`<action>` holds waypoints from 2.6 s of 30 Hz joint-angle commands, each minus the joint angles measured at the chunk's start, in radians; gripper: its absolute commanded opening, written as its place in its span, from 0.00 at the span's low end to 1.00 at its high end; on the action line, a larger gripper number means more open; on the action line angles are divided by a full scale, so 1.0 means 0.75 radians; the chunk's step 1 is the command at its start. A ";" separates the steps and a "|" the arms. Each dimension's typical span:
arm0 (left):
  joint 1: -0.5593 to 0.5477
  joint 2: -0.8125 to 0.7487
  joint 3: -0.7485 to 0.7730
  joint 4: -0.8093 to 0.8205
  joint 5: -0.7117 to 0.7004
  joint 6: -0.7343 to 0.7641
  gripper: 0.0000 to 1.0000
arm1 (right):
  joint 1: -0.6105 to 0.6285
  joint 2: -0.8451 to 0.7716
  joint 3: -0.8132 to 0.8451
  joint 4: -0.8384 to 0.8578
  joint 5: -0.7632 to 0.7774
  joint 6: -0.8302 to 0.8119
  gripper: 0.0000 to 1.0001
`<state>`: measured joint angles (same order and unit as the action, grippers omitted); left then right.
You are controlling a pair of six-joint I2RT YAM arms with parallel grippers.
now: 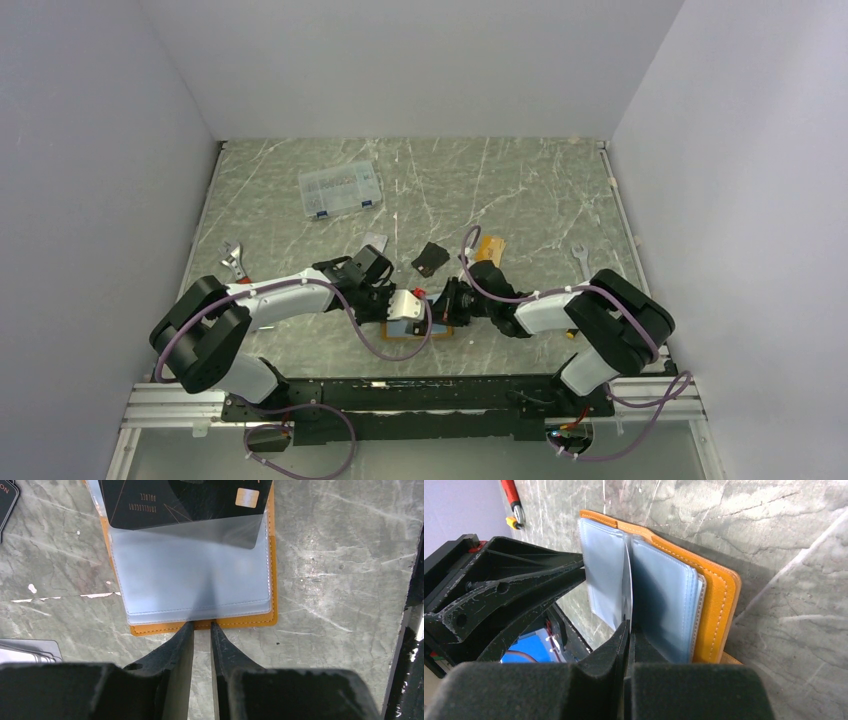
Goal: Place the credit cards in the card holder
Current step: Insert the credit card into the card holder.
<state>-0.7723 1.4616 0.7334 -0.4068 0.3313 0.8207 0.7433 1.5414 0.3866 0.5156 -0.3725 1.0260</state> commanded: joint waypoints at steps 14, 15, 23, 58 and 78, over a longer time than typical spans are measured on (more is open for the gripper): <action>-0.021 0.019 -0.003 -0.052 -0.014 -0.012 0.21 | 0.004 0.165 0.129 -0.235 -0.067 -0.159 0.00; -0.021 0.021 -0.005 -0.050 -0.014 -0.009 0.21 | 0.001 0.163 0.136 -0.264 -0.064 -0.174 0.00; -0.021 0.023 -0.003 -0.049 -0.022 -0.008 0.20 | -0.007 0.154 0.250 -0.584 0.056 -0.324 0.29; -0.021 -0.004 -0.021 0.061 -0.048 -0.059 0.15 | 0.302 0.079 0.418 -0.742 0.446 -0.194 0.60; -0.018 -0.090 -0.103 0.180 -0.052 -0.102 0.01 | 0.351 0.005 0.399 -0.737 0.490 -0.211 0.62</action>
<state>-0.7834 1.4143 0.6693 -0.3187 0.2893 0.7410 0.9916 1.5642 0.7177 0.0147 0.0185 0.8562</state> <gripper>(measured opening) 0.025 0.617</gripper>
